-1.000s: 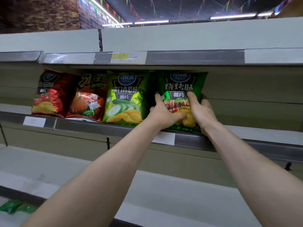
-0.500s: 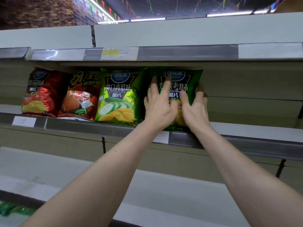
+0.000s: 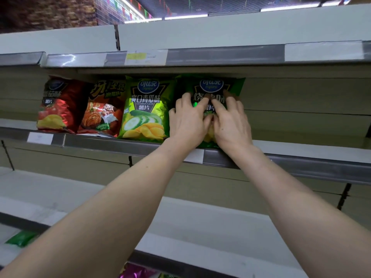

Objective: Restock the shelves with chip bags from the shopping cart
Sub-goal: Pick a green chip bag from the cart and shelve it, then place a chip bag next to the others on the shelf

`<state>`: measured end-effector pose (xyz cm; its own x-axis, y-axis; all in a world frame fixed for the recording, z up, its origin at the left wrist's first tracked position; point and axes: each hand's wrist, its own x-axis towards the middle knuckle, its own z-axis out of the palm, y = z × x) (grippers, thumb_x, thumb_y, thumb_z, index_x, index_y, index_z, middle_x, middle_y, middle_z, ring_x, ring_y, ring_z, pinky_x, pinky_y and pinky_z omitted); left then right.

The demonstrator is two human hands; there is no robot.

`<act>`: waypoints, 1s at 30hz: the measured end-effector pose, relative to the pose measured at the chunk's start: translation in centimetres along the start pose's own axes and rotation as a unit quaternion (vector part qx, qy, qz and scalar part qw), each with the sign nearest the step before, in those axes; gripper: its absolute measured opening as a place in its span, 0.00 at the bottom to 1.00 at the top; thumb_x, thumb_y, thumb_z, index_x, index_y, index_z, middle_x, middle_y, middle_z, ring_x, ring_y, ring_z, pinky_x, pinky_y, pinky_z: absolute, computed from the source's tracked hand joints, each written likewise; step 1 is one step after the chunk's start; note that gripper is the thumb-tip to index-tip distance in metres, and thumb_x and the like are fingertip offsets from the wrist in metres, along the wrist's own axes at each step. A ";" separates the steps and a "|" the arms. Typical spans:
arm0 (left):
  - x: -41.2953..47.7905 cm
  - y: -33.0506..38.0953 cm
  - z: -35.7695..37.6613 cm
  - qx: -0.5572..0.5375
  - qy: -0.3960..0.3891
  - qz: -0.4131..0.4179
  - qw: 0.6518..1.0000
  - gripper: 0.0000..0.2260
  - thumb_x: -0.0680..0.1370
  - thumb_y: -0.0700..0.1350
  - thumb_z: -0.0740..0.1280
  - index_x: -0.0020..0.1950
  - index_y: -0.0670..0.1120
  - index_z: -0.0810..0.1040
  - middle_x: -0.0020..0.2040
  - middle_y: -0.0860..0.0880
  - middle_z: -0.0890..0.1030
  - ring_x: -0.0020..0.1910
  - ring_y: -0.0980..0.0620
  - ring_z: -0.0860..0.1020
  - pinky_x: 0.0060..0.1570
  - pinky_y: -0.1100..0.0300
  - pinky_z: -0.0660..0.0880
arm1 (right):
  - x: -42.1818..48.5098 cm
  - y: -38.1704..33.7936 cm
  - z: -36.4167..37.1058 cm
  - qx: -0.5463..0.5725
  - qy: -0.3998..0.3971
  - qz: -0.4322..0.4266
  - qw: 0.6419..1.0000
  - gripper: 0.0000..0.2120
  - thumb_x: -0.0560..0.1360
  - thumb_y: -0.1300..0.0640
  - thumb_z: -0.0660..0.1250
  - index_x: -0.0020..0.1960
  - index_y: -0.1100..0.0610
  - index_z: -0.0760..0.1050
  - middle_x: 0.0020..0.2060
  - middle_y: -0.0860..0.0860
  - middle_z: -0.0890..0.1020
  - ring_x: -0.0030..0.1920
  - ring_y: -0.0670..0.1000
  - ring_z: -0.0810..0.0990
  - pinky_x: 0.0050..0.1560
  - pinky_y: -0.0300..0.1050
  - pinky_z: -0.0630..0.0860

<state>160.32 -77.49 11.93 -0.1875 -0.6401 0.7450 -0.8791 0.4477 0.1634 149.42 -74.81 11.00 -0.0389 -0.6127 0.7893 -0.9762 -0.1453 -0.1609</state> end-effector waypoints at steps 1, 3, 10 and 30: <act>0.0 0.2 -0.3 -0.010 -0.005 -0.007 1.000 0.23 0.80 0.54 0.61 0.75 0.53 0.64 0.73 0.41 0.62 0.70 0.41 0.62 0.63 0.47 0.63 | 0.1 -0.1 -0.3 -0.003 -0.011 0.005 1.000 0.23 0.78 0.61 0.59 0.73 0.59 0.67 0.68 0.63 0.68 0.67 0.64 0.65 0.62 0.58 0.67; 0.0 0.2 -0.8 -0.032 -0.009 -0.023 0.999 0.23 0.80 0.53 0.62 0.75 0.52 0.65 0.73 0.42 0.63 0.70 0.42 0.62 0.64 0.47 0.63 | 0.2 -0.5 -1.0 0.003 -0.009 0.014 1.000 0.23 0.79 0.61 0.59 0.74 0.56 0.66 0.71 0.61 0.66 0.70 0.61 0.63 0.67 0.56 0.65; -2.9 -2.2 -3.4 -0.157 0.113 -0.133 0.972 0.16 0.79 0.47 0.64 0.65 0.46 0.75 0.63 0.44 0.71 0.62 0.44 0.71 0.62 0.49 0.69 | -1.7 -5.1 -1.7 0.155 0.027 -0.011 0.988 0.18 0.77 0.62 0.61 0.67 0.58 0.75 0.69 0.58 0.69 0.69 0.59 0.66 0.67 0.53 0.65; -26.7 -20.3 -23.9 0.121 0.168 -0.479 0.853 0.14 0.80 0.47 0.62 0.64 0.47 0.74 0.63 0.46 0.71 0.57 0.47 0.75 0.62 0.51 0.70 | -16.4 -33.8 -0.7 0.392 -0.233 -0.272 0.848 0.15 0.80 0.60 0.59 0.66 0.56 0.74 0.65 0.53 0.72 0.66 0.53 0.68 0.64 0.45 0.64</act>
<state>193.63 -54.63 4.18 0.7677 -0.4065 0.4954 -0.6315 -0.3484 0.6927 182.92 -59.31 3.88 0.6375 -0.5036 0.5831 -0.3743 -0.8639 -0.3369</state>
